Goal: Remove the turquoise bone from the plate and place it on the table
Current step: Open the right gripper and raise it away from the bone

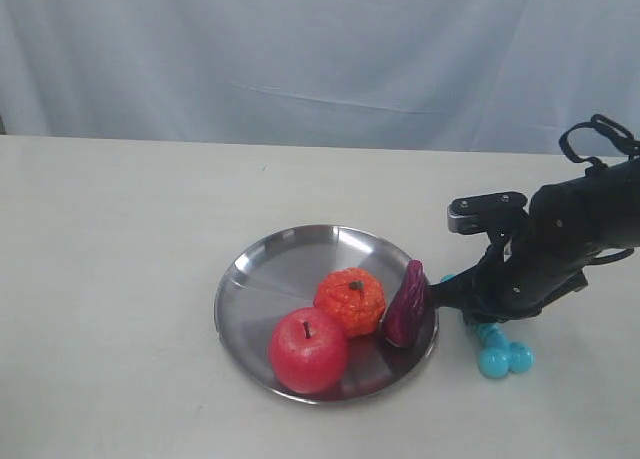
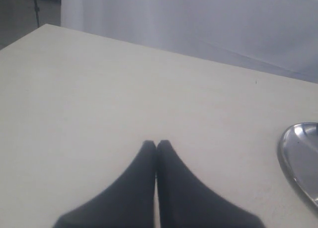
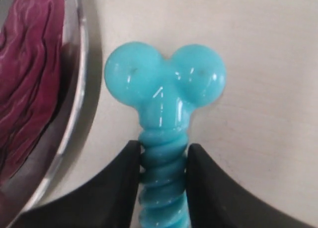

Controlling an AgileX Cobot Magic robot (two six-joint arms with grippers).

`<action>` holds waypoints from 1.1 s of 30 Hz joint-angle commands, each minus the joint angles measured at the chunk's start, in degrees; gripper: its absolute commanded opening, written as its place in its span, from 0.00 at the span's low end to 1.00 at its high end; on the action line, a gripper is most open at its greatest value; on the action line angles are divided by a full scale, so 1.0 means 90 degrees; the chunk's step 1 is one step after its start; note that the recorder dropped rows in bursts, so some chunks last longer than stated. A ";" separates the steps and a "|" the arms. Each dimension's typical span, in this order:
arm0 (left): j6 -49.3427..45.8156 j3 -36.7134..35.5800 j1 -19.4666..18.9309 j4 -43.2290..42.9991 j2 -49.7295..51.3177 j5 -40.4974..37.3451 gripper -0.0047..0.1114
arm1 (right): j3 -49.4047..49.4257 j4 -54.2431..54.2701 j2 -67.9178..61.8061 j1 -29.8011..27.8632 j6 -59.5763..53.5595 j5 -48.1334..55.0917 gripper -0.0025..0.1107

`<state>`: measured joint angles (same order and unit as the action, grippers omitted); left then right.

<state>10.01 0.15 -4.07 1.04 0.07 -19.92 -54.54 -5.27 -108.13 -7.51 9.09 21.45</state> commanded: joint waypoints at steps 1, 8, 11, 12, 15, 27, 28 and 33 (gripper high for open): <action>0.0012 -0.0016 0.0034 0.0021 -0.0008 0.0034 0.04 | -0.0004 0.0072 -0.0079 0.0042 -0.0092 -0.0233 0.06; 0.0012 -0.0016 0.0034 0.0021 -0.0008 0.0034 0.04 | -0.0033 0.0072 0.0073 0.0042 -0.0136 -0.0384 0.53; 0.0012 -0.0016 0.0034 0.0021 -0.0008 0.0034 0.04 | -0.0296 0.0072 0.0314 0.0042 0.0061 -0.0012 0.66; 0.0012 -0.0016 0.0034 0.0021 -0.0008 0.0034 0.04 | -0.0408 0.0072 0.0394 0.0042 0.0109 0.0162 0.66; 0.0012 -0.0016 0.0034 0.0021 -0.0008 0.0034 0.04 | -0.0857 0.0072 0.0717 0.0042 0.0127 0.0934 0.66; 0.0012 -0.0016 0.0034 0.0021 -0.0008 0.0034 0.04 | -0.1958 0.0012 0.2637 0.0042 0.0197 0.3817 0.41; 0.0012 -0.0016 0.0034 0.0021 -0.0008 0.0034 0.04 | -0.1958 0.0012 0.2853 0.0042 0.0181 0.3954 0.37; 0.0012 -0.0016 0.0034 0.0021 -0.0008 0.0034 0.04 | -0.1885 0.0012 0.3866 0.0042 0.0181 0.4799 0.30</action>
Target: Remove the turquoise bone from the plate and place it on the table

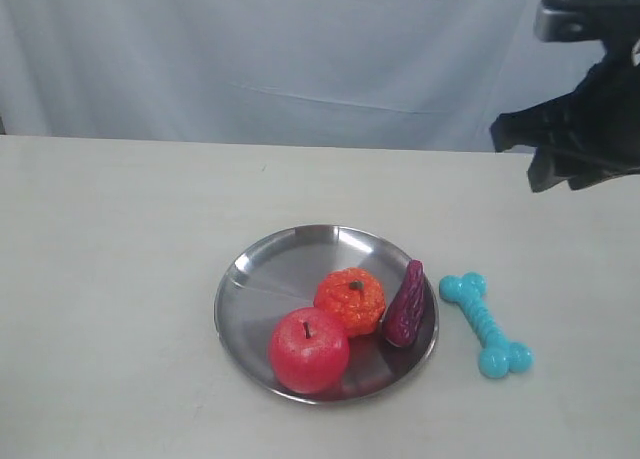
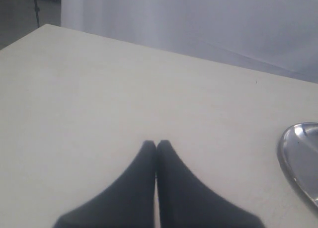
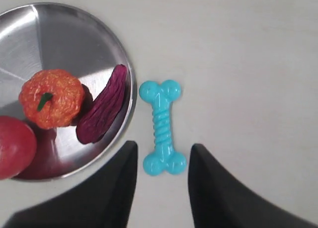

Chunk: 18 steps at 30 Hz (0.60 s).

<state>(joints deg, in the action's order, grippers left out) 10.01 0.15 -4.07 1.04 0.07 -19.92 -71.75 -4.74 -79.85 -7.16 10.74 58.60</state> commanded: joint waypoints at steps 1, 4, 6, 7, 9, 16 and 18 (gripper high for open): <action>0.0012 -0.0016 0.0034 0.0021 -0.0008 0.0034 0.04 | 0.0085 -0.0018 0.0972 0.0003 -0.0003 0.0852 0.30; 0.0012 -0.0016 0.0034 0.0021 -0.0008 0.0034 0.04 | 0.0311 0.0062 0.1761 0.0003 -0.0033 0.1199 0.30; 0.0012 -0.0016 0.0034 0.0021 -0.0008 0.0034 0.04 | 0.0509 0.0118 0.2386 0.0003 -0.0033 0.1263 0.30; 0.0012 -0.0016 0.0034 0.0021 -0.0008 0.0034 0.04 | 0.0627 0.0151 0.2704 0.0003 -0.0020 0.1263 0.30; 0.0012 -0.0016 0.0034 0.0021 -0.0008 0.0034 0.04 | 0.1024 0.0346 0.3720 0.0003 0.0011 0.1263 0.28; 0.0012 -0.0016 0.0034 0.0021 -0.0008 0.0034 0.04 | 0.2410 0.0839 0.6469 0.0003 0.0038 0.0153 0.02; 0.0012 -0.0016 0.0034 0.0021 -0.0008 0.0034 0.04 | 0.2534 0.0961 0.6985 0.0003 0.0038 -0.0101 0.02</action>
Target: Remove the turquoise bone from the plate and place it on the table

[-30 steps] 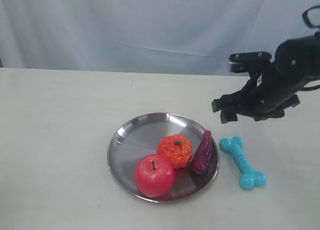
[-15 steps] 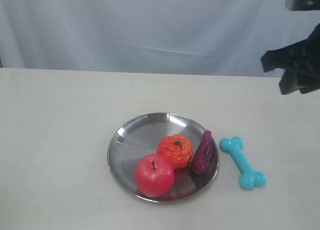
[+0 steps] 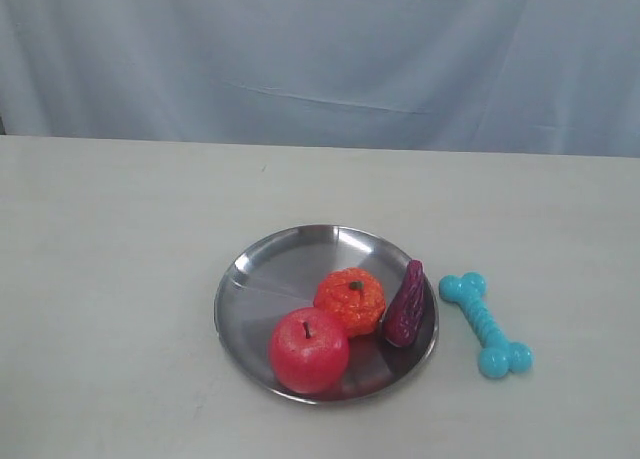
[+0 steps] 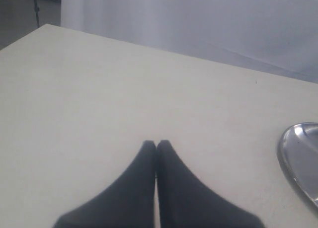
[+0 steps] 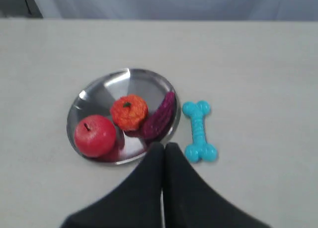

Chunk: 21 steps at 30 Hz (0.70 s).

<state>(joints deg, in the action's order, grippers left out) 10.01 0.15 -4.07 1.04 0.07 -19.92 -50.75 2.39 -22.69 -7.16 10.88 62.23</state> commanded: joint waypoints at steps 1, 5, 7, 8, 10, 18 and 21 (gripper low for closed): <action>0.0012 -0.0016 0.0034 0.0021 -0.0008 0.0034 0.04 | 0.0200 0.0181 0.0868 0.0003 0.0023 -0.0559 0.02; 0.0012 -0.0016 0.0034 0.0021 -0.0008 0.0034 0.04 | 0.0200 0.0181 0.1629 0.0003 0.0023 -0.0561 0.02; 0.0012 -0.0016 0.0034 0.0021 -0.0008 0.0034 0.04 | 0.0200 0.0124 0.1943 0.0003 -0.0092 -0.0583 0.02; 0.0012 -0.0016 0.0034 0.0021 -0.0008 0.0034 0.04 | 0.0200 -0.0056 0.2065 0.0003 -0.0425 -0.0698 0.02; 0.0012 -0.0016 0.0034 0.0021 -0.0008 0.0034 0.04 | 0.0200 -0.0265 0.2253 0.0003 -0.0487 -0.0775 0.02; 0.0012 -0.0016 0.0034 0.0021 -0.0008 0.0034 0.04 | 0.0722 -0.0265 0.2498 0.0003 -0.0470 -0.2063 0.02; 0.0012 -0.0016 0.0034 0.0021 -0.0008 0.0034 0.04 | 0.1455 -0.0265 0.2498 0.0003 -0.0470 -0.3129 0.02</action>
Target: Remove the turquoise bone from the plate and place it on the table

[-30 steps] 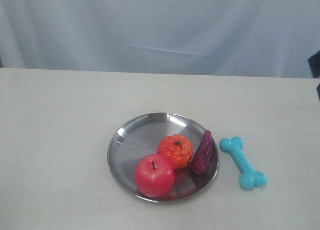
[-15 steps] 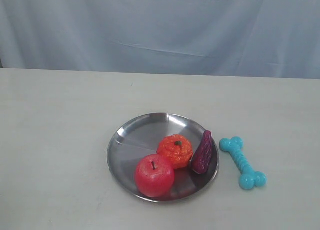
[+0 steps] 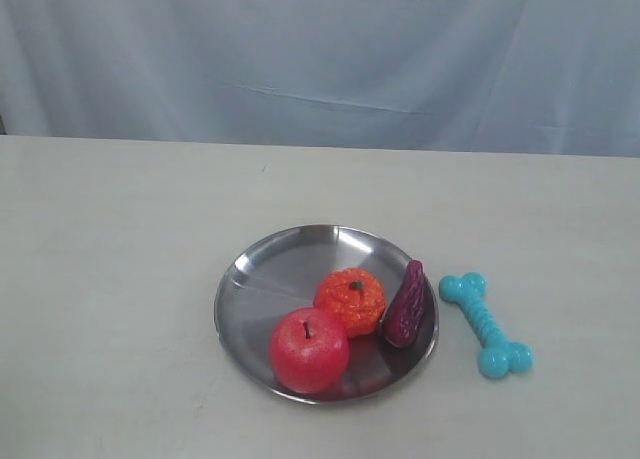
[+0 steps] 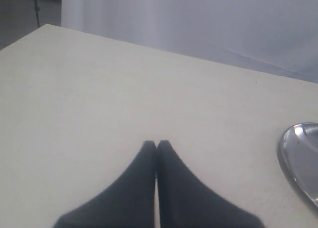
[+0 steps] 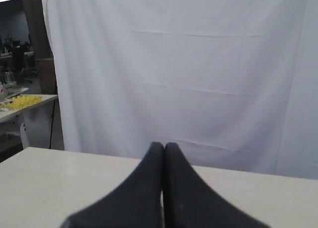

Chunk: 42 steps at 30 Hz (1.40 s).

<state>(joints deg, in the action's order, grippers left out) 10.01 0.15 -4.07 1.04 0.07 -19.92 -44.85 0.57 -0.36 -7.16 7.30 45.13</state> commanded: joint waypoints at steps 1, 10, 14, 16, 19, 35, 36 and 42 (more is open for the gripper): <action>0.0012 -0.0016 0.0034 0.0021 -0.0008 0.0034 0.04 | 0.1112 -0.0064 0.0017 0.0003 -0.0071 -0.1609 0.02; 0.0012 -0.0016 0.0034 0.0021 -0.0008 0.0034 0.04 | 0.3552 0.0260 0.0017 0.0003 -0.0059 -0.4269 0.02; 0.0012 -0.0016 0.0034 0.0021 -0.0008 0.0034 0.04 | 0.4155 0.0138 0.0017 0.0003 -0.0154 -0.4833 0.02; 0.0012 -0.0016 0.0034 0.0021 -0.0008 0.0034 0.04 | 0.4349 -0.0112 0.0017 0.0003 -0.0154 -0.4839 0.02; 0.0012 -0.0016 0.0034 0.0021 -0.0008 0.0034 0.04 | 0.4629 -0.0282 0.0023 0.0003 -0.0617 -0.4839 0.02; 0.0012 -0.0016 0.0034 0.0021 -0.0008 0.0034 0.04 | 0.4983 -0.0282 0.0040 0.0003 -0.0909 -0.4141 0.02; 0.0012 -0.0016 0.0034 0.0021 -0.0008 0.0034 0.04 | 0.4983 -0.0282 0.0040 0.0003 -0.0909 -0.3974 0.02; 0.0012 -0.0016 0.0034 0.0021 -0.0008 0.0034 0.04 | 0.4983 -0.0245 0.0040 0.0003 -0.0909 -0.3774 0.02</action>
<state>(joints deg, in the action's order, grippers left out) 10.01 0.15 -4.07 1.04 0.07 -19.92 -0.18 -1.38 -0.35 -7.16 0.00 10.70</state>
